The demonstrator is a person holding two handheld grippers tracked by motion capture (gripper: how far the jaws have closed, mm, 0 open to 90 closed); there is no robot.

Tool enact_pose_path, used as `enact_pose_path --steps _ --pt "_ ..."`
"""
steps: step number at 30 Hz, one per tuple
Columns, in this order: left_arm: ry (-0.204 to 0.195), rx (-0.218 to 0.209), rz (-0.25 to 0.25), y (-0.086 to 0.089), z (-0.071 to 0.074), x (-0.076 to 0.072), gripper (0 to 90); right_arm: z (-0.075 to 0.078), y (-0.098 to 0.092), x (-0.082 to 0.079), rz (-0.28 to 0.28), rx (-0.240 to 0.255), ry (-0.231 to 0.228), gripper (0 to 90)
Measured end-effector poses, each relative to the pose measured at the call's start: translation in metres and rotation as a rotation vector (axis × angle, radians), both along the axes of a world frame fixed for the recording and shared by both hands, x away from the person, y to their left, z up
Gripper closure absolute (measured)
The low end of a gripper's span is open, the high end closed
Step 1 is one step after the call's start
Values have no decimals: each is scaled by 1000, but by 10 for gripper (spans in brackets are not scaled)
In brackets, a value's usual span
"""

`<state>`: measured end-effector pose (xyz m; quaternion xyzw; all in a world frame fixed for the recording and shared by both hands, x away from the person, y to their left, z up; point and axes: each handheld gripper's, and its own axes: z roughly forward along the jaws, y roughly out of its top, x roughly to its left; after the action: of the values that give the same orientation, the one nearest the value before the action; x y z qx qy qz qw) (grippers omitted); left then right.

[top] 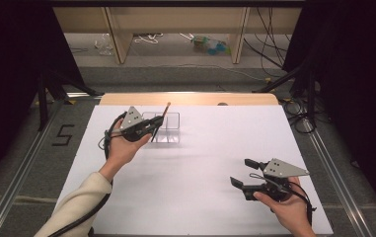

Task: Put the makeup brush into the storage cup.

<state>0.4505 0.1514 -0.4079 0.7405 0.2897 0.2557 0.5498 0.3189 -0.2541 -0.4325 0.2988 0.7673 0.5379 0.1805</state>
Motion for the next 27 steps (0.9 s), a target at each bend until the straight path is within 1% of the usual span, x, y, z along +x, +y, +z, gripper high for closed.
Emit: enact_pose_path --steps 1,2,3,4,5,8,9,11,12,15,16,20,22,23,24,25,27 --pt "-1 -4 0 -1 1 0 831 1 -1 -1 -2 -13 5 207" --pt "-1 -4 0 -1 1 0 831 1 -1 -1 -2 -16 8 207" --pt "-2 -2 -2 -1 1 1 831 1 -1 -1 -3 -16 8 207" --pt "-1 -4 -2 -2 2 1 831 0 0 0 2 -3 0 207" --pt "-1 -7 -2 -2 2 1 831 0 0 0 3 -1 0 207" --pt "-7 -2 -6 -3 2 2 831 0 -1 0 -1 -11 5 208" --pt "-8 -1 -6 -3 3 2 831 0 0 0 3 -2 1 207" --pt "-13 -4 -2 -3 3 3 832 0 0 0 3 -2 1 207" --pt "-12 -7 -1 -3 4 3 831 2 -2 -2 -7 -33 21 208" --pt "-15 -12 1 -3 5 3 831 2 -2 -1 -8 -36 16 207" --pt "-17 -16 2 -4 5 3 831 0 0 0 4 -3 5 207" --pt "-22 -17 1 -5 7 4 831 0 -1 -1 -3 -12 10 208" --pt "-19 -21 0 -5 8 4 831 0 0 0 2 -1 -2 207" --pt "-18 -22 0 -5 8 5 832 2 -2 -2 -6 -36 23 207" --pt "-17 -23 -1 -5 7 5 832 2 -2 -2 -7 -36 22 207" --pt "-17 -24 0 -5 7 6 832 0 -1 0 0 -5 7 207" --pt "-16 -27 0 -6 7 6 831 1 -1 -1 -4 -10 16 208"
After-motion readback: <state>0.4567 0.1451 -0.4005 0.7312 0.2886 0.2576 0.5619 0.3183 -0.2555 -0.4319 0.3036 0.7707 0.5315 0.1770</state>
